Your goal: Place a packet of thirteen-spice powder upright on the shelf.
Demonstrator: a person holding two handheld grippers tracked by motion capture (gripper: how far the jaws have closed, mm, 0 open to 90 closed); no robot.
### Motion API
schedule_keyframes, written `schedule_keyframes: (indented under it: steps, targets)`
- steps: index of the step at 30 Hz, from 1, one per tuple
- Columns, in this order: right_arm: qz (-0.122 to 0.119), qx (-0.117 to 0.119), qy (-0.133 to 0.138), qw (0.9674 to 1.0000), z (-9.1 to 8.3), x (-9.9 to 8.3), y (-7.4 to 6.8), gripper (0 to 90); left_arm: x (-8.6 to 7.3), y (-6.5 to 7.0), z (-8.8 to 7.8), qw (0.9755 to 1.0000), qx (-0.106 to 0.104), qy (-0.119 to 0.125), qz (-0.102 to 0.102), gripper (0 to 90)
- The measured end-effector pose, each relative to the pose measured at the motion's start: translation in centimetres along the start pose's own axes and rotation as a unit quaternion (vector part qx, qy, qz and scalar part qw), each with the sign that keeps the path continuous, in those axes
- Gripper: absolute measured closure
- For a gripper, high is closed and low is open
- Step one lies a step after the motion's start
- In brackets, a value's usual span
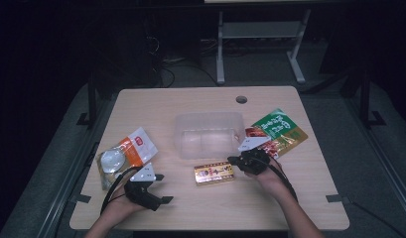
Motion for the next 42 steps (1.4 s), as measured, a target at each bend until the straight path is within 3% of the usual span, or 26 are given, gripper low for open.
schedule_keyframes:
  steps: [10,21,34,42]
  targets:
    - [-0.016,-0.001,-0.004,0.9999,2.2,0.5,0.2,89.9,-0.1,0.2,-0.2,1.0000,-0.004,0.000,-0.002,14.8]
    - [-0.022,-0.008,-0.013,0.9996,2.4,0.1,0.6,89.9,-0.2,0.5,-0.2,1.0000,-0.005,-0.002,0.001,14.9]
    - [-0.019,0.002,-0.017,0.9997,2.4,0.0,0.8,89.9,-0.4,0.7,-0.4,1.0000,-0.005,-0.003,-0.001,14.9]
    - [-0.026,0.015,-0.042,0.9987,2.6,-0.6,0.2,89.9,-0.4,0.7,-0.5,0.9999,-0.007,-0.006,0.004,15.0]
Point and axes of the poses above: each handheld gripper's, and its own axes: z roughly forward along the jaws, x roughly out of its top, y roughly to its right, the point moved 5 cm from there along z, roughly forward along the jaws, and after that the axes turned 7 degrees about y, right-handed, at the moved point
